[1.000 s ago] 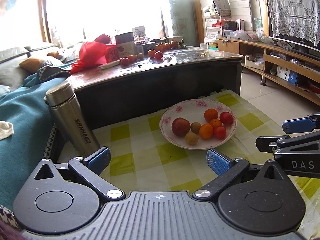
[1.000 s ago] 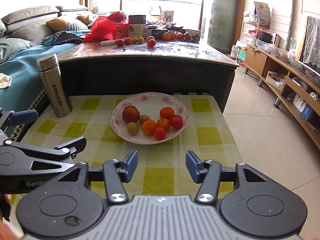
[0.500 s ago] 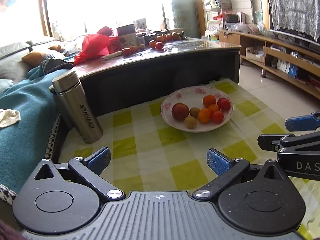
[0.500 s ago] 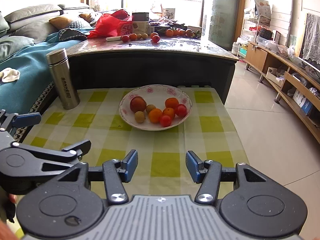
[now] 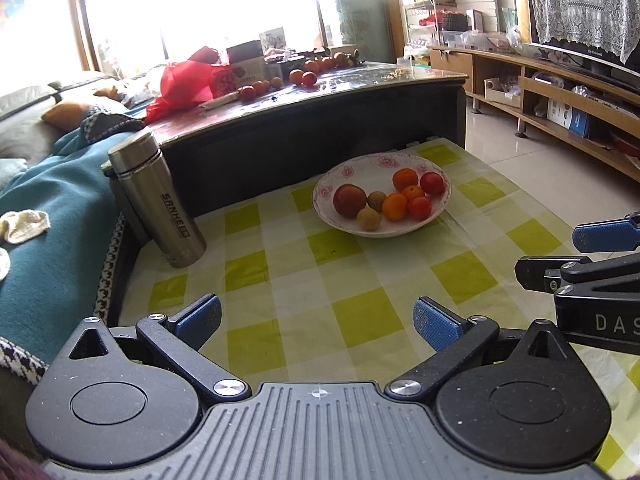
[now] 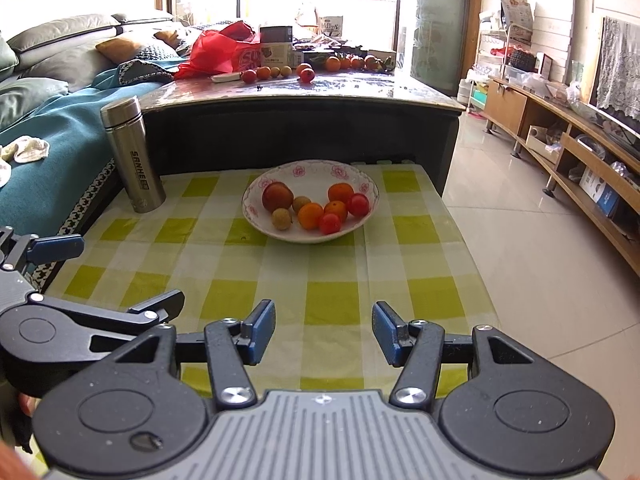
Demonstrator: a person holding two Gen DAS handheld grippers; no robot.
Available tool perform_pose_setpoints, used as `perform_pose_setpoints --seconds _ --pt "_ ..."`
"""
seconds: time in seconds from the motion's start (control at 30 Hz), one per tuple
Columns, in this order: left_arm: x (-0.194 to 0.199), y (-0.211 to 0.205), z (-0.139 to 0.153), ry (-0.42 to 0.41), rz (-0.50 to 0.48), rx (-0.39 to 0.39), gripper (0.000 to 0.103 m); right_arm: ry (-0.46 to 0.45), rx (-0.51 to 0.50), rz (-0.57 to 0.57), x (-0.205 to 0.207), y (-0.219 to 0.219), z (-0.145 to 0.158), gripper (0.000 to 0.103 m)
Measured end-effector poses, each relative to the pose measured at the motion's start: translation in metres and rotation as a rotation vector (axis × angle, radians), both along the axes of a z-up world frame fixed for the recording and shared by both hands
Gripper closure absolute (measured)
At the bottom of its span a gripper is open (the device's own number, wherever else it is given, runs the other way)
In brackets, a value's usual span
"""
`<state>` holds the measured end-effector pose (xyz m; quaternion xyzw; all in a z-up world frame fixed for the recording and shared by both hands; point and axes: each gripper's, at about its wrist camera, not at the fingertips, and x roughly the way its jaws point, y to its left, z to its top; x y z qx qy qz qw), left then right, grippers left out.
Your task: Organize fruits
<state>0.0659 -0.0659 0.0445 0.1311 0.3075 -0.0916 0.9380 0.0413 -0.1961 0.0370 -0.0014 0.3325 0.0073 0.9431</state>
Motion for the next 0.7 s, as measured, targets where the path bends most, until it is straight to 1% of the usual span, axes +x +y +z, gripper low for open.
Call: perform_pose_setpoints --seconds 0.37,0.7 --pt "-0.013 0.005 -0.006 0.048 0.001 -0.026 0.0 0.057 0.0 -0.025 -0.017 0.002 -0.008 0.044" --pt "-0.019 0.009 -0.009 0.062 0.014 -0.029 0.0 0.098 0.01 -0.029 -0.024 0.005 -0.015 0.044"
